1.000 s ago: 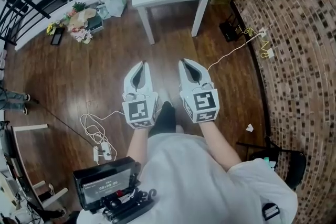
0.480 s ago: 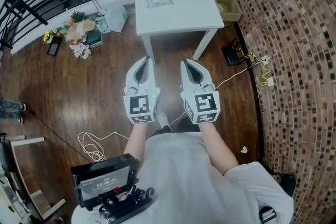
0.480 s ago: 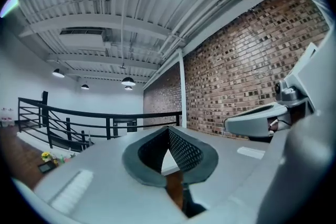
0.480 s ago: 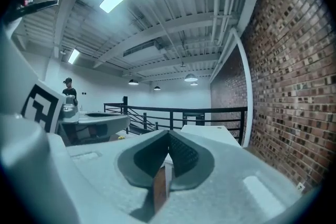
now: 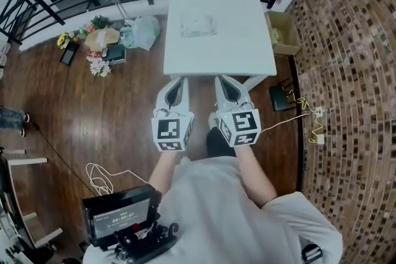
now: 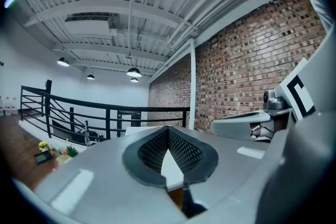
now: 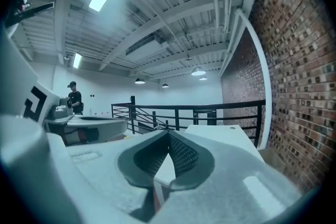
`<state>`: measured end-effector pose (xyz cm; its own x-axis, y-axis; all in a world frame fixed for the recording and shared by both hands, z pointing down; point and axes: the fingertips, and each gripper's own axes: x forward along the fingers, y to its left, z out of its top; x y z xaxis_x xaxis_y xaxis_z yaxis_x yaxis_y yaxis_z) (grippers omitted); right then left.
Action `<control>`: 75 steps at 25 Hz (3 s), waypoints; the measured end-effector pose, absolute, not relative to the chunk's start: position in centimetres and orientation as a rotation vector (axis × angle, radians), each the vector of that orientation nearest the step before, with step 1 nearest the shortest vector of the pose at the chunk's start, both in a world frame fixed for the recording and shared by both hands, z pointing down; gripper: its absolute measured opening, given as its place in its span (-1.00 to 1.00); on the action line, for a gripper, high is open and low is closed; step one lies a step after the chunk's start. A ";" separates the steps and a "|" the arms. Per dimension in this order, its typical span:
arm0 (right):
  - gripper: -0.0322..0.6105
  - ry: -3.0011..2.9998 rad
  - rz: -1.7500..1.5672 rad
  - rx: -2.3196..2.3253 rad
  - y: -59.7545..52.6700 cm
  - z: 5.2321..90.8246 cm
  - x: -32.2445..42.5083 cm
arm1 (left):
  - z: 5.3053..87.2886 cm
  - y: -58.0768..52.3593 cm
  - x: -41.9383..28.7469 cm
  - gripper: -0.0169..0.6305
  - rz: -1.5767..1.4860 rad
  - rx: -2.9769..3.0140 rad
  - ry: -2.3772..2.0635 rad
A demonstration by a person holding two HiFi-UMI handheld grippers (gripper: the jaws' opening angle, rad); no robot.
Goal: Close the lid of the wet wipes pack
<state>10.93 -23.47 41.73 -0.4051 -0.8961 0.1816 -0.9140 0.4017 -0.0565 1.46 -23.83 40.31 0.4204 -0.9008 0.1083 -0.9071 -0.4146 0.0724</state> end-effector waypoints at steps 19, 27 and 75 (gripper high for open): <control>-0.93 -2.632 0.383 1.350 -48.3 44.4 14.3 | 43.4 -47.2 5.7 -0.90 0.242 2.394 -1.809; -0.93 -2.539 0.358 1.331 -57.2 45.5 12.3 | 44.1 -57.1 3.0 -0.90 0.212 2.428 -1.741; -0.76 -2.334 0.901 0.421 -65.9 62.4 9.7 | 58.8 -65.6 2.2 -0.90 0.475 2.227 -1.392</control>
<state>9.71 -65.92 62.38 -0.7725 -0.0760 0.6305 -0.4799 0.7200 -0.5013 2.23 -65.64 58.84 0.4257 -0.7417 0.5184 -0.9038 -0.3758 0.2047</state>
